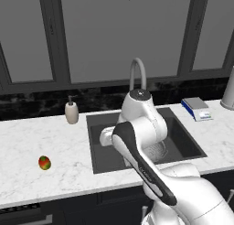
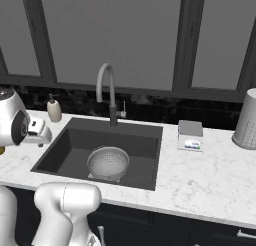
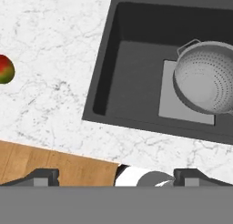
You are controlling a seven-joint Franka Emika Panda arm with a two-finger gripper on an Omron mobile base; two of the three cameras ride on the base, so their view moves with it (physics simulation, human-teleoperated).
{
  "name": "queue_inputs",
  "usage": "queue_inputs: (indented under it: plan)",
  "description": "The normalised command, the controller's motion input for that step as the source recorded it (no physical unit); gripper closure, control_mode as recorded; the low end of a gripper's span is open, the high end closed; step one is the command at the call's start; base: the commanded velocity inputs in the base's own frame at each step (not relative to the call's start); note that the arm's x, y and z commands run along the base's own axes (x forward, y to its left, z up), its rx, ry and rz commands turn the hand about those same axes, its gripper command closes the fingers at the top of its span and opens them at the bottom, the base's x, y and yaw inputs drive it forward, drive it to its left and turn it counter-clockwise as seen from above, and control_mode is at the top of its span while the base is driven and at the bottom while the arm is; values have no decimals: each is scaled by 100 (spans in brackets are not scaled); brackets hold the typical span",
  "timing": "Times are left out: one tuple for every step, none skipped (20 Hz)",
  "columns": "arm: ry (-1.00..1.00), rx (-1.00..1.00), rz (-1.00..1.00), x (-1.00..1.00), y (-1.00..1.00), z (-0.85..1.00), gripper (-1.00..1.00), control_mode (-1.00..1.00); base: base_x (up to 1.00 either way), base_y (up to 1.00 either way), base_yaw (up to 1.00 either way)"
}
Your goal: Put the colander in the sink, put the mango in the colander, and turn on the sink faucet and pour water over the colander.
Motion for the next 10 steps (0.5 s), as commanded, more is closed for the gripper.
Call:
queue_inputs:
  plan:
    - [5, 5, 0, 0, 59, 0, -100, -100, 0, 0, 0]
    - [2, 3, 0, 0, 59, 0, -100, -100, 0, 0, 0]
    - [1, 3, 0, 0, 65, 0, -100, -100, 0, 0, 0]
    - [2, 1, 0, 0, 76, -1, -100, -100, 0, 0, 0]
    - [2, 1, 0, 0, 75, -4, -100, -100, 0, 0, 0]
    - [1, 0, 0, 0, 81, -10, -100, -100, 0, 0, 0]
    - [0, 0, 0, 0, 90, -8, -100, -100, 0, 0, 0]
    - [0, 0, 0, 0, 96, -7, -100, -100, 0, 0, 0]
    - [3, 0, 0, 0, 90, 0, -100, -100, 0, 0, 0]
    - [4, 0, 0, 0, 78, 0, -100, -100, 0, 0, 0]
